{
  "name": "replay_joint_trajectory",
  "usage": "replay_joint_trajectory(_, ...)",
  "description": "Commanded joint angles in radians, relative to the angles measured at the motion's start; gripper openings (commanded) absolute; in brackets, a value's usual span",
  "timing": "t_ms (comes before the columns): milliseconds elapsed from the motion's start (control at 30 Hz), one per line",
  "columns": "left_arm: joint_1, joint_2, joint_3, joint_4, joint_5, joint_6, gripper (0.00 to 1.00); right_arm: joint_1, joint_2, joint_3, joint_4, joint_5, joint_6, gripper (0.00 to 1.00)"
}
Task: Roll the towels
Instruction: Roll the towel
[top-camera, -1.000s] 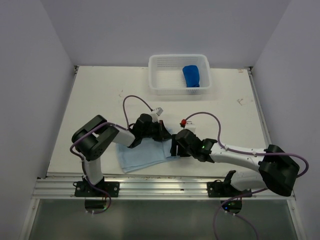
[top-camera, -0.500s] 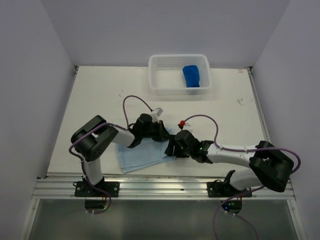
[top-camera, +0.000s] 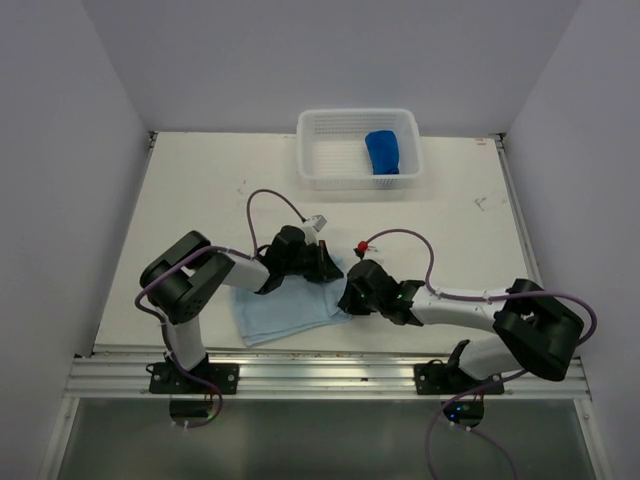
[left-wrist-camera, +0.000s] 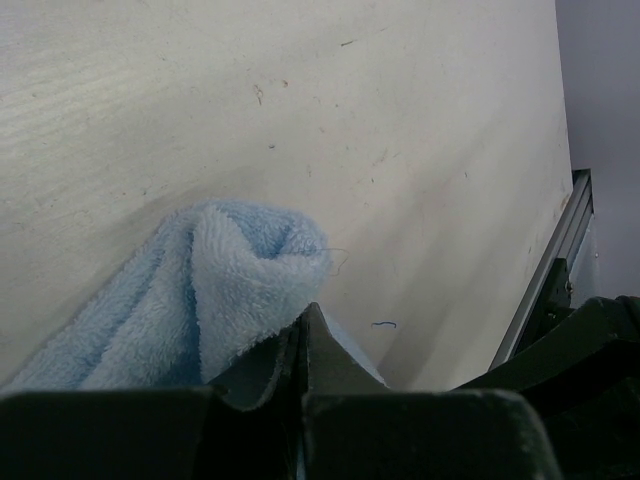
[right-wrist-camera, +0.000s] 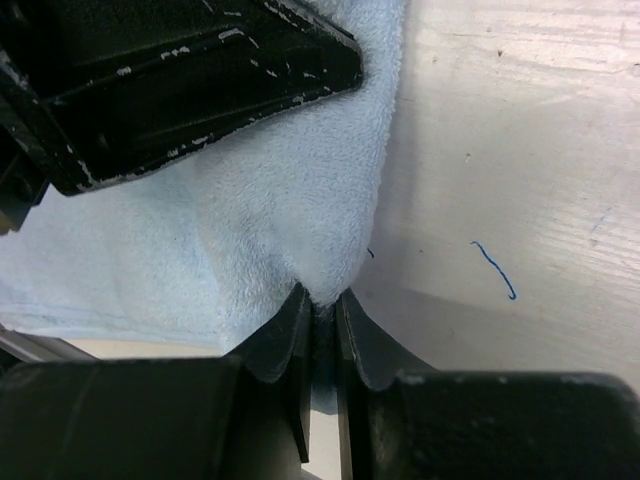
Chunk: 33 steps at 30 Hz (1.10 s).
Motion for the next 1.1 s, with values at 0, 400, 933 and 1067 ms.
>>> replay_joint_trajectory(0,0.026,-0.042,0.034,-0.048,-0.010,0.047,0.00,0.001,-0.054,0.014,-0.078,0.024,-0.055,0.10)
replay_joint_trajectory(400,0.153,-0.146,0.057,-0.077,0.118,0.027,0.00,0.032,-0.118,0.061,-0.227,0.115,-0.187,0.00)
replay_joint_trajectory(933,0.153,-0.137,0.094,-0.037,0.195,-0.033,0.00,0.081,-0.130,0.118,-0.322,0.208,-0.278,0.00)
replay_joint_trajectory(1067,0.141,-0.153,0.124,-0.086,0.177,-0.018,0.05,0.102,-0.127,0.130,-0.333,0.245,-0.288,0.00)
